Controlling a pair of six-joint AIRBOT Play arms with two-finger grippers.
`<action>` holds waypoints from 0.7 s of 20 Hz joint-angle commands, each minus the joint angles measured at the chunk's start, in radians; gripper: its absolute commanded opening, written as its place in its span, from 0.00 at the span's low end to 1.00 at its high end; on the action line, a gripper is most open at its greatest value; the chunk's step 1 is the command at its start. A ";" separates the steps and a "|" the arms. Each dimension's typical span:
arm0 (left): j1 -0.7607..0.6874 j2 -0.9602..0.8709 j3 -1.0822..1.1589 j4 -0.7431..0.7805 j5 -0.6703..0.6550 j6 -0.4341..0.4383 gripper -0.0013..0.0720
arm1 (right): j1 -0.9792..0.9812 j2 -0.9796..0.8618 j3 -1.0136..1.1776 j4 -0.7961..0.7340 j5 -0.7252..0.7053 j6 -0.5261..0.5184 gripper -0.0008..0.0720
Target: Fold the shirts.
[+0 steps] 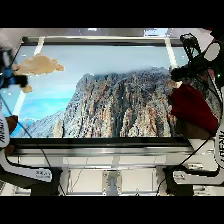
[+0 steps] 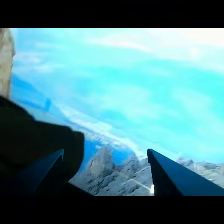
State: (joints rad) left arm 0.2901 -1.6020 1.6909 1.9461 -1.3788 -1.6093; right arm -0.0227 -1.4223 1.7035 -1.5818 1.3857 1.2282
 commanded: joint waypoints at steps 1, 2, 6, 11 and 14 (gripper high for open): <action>0.210 -0.003 -0.092 -0.037 -0.027 -0.049 0.85 | 0.001 -0.001 0.000 -0.019 -0.064 -0.058 0.67; 0.258 -0.005 -0.121 -0.051 -0.002 -0.053 0.85 | 0.001 -0.001 0.000 -0.011 -0.138 -0.052 0.67; 0.382 -0.046 -0.156 -0.063 0.042 -0.075 0.85 | 0.002 -0.002 -0.002 0.127 -0.171 -0.039 0.67; 0.433 -0.118 -0.156 -0.065 0.050 -0.077 0.85 | 0.002 -0.002 -0.002 0.299 -0.159 -0.039 0.67; 0.434 -0.145 -0.156 -0.060 0.079 -0.070 0.85 | 0.002 -0.002 -0.002 0.405 -0.160 -0.039 0.67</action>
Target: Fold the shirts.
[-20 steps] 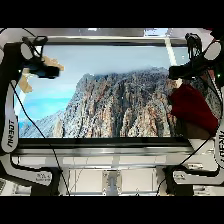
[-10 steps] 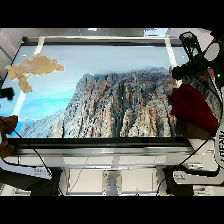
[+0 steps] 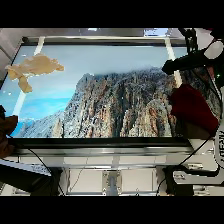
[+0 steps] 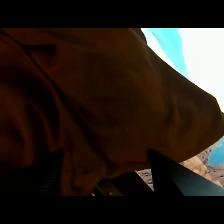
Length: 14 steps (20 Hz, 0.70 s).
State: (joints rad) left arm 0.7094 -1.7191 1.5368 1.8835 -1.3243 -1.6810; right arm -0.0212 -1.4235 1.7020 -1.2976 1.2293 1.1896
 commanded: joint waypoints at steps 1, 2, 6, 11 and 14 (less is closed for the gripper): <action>0.014 -0.032 -0.002 0.004 0.039 0.002 0.85 | 0.000 0.000 0.000 0.151 -0.005 0.000 0.67; 0.015 -0.036 -0.002 0.005 0.049 0.001 0.85 | 0.001 0.000 0.000 0.163 -0.004 0.000 0.67; 0.030 -0.074 -0.002 0.002 0.026 0.002 0.73 | 0.001 0.000 0.000 0.191 0.003 0.016 0.67; 0.030 -0.084 0.017 -0.154 -0.019 0.053 0.03 | 0.001 0.000 0.000 0.210 0.034 0.108 0.67; 0.000 -0.082 0.071 -0.591 -0.069 0.193 0.03 | 0.001 0.000 0.000 0.207 0.042 0.112 0.67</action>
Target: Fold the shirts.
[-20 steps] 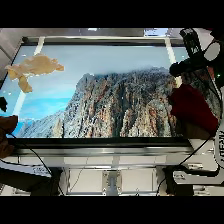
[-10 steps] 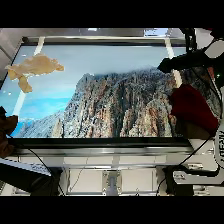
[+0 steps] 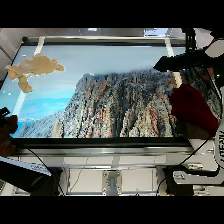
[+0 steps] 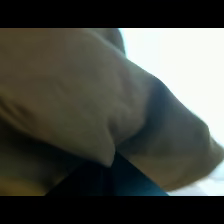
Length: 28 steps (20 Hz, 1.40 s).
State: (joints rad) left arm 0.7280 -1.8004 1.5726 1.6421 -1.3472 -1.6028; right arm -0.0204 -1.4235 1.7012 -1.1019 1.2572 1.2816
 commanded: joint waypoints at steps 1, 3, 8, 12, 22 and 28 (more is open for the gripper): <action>-0.043 0.001 0.055 -0.511 -0.067 0.162 0.03 | 0.001 0.000 0.000 0.011 0.029 0.040 0.67; -0.123 0.003 0.089 -0.755 -0.109 0.234 0.03 | 0.000 0.000 0.000 0.009 0.084 0.047 0.67; -0.500 0.014 0.100 -0.837 -0.131 0.270 0.03 | 0.001 -0.003 -0.001 -0.134 0.267 0.046 0.67; -0.852 0.014 0.100 -0.798 -0.026 0.299 0.03 | 0.000 -0.003 -0.041 -0.224 0.270 0.045 0.67; -1.275 0.014 0.145 -0.588 0.327 0.298 0.99 | 0.002 -0.003 -0.367 -0.076 0.079 -0.026 0.69; -1.139 0.012 0.230 -0.043 0.363 -0.049 0.99 | 0.103 -0.010 -0.649 0.207 -0.209 -0.077 0.69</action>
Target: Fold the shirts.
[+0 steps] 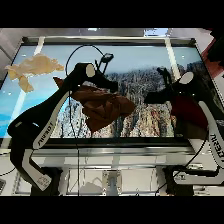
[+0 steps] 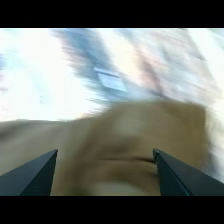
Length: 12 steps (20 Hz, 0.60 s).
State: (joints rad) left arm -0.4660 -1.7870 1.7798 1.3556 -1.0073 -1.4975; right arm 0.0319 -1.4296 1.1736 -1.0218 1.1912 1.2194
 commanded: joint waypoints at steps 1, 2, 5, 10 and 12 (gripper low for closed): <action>0.090 -0.002 0.023 0.235 0.015 -0.156 0.99 | 0.087 -0.009 -0.160 0.155 -0.185 -0.015 0.69; 0.125 -0.004 0.023 0.230 0.010 -0.157 0.99 | 0.122 -0.017 -0.191 0.174 -0.235 -0.011 0.69; 0.215 -0.008 0.023 0.187 -0.034 -0.163 0.99 | 0.204 -0.063 -0.227 0.173 -0.373 0.056 0.69; 0.281 -0.010 0.023 0.183 -0.102 -0.154 0.99 | 0.219 -0.127 -0.227 0.249 -0.408 0.125 0.68; 0.285 -0.010 0.023 0.186 -0.096 -0.151 0.98 | 0.219 -0.128 -0.226 0.327 -0.453 0.123 0.68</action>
State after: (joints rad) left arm -0.2035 -1.7962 1.8011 1.5364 -1.0885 -1.6478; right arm 0.2417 -1.5414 0.9531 -0.7872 0.8040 1.3220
